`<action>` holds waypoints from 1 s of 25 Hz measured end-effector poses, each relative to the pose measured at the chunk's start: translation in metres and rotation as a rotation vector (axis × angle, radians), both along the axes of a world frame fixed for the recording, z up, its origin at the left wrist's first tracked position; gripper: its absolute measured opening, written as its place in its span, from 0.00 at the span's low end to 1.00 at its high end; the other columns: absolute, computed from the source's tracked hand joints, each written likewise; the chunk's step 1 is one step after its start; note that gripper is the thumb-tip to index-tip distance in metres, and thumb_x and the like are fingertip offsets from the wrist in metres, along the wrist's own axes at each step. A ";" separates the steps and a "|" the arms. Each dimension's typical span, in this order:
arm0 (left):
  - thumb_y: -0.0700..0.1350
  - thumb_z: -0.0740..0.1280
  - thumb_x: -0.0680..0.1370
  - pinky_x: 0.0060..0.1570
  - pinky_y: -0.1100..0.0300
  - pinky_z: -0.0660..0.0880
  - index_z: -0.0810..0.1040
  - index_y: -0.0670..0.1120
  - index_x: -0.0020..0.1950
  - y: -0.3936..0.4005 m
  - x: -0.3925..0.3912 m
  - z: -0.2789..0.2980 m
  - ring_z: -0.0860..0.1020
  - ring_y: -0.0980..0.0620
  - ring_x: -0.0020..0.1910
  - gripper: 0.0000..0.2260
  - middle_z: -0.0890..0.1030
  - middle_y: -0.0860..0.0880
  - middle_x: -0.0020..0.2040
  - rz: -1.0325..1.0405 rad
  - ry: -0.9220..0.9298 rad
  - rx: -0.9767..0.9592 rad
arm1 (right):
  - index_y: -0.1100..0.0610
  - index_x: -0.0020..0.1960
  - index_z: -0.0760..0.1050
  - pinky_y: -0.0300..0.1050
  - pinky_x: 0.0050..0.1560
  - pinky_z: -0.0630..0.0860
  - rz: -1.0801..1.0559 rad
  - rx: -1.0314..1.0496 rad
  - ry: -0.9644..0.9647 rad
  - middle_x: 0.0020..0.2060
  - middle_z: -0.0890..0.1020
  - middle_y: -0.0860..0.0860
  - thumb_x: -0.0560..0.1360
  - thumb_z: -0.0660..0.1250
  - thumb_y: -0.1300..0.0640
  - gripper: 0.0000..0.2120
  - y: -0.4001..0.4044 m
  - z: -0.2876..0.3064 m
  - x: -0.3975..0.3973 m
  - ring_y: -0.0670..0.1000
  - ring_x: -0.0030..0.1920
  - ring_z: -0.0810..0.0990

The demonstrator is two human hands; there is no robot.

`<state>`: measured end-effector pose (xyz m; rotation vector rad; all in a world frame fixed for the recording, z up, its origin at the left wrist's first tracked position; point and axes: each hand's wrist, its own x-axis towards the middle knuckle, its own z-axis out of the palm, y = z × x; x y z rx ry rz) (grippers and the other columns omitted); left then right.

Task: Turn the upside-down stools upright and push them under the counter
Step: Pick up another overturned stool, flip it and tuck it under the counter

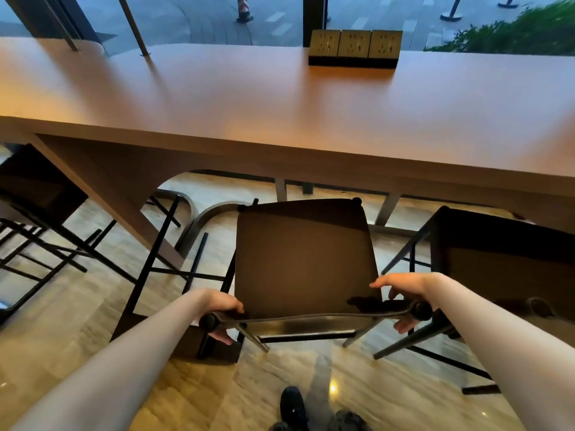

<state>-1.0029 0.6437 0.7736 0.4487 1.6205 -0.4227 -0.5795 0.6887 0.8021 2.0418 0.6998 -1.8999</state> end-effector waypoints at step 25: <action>0.45 0.71 0.76 0.48 0.55 0.78 0.81 0.45 0.47 0.037 0.002 -0.105 0.81 0.45 0.49 0.04 0.82 0.44 0.47 -0.260 -0.046 -0.037 | 0.59 0.34 0.80 0.43 0.42 0.78 0.348 -0.092 -0.007 0.30 0.83 0.53 0.76 0.66 0.59 0.13 0.034 -0.143 -0.004 0.51 0.30 0.82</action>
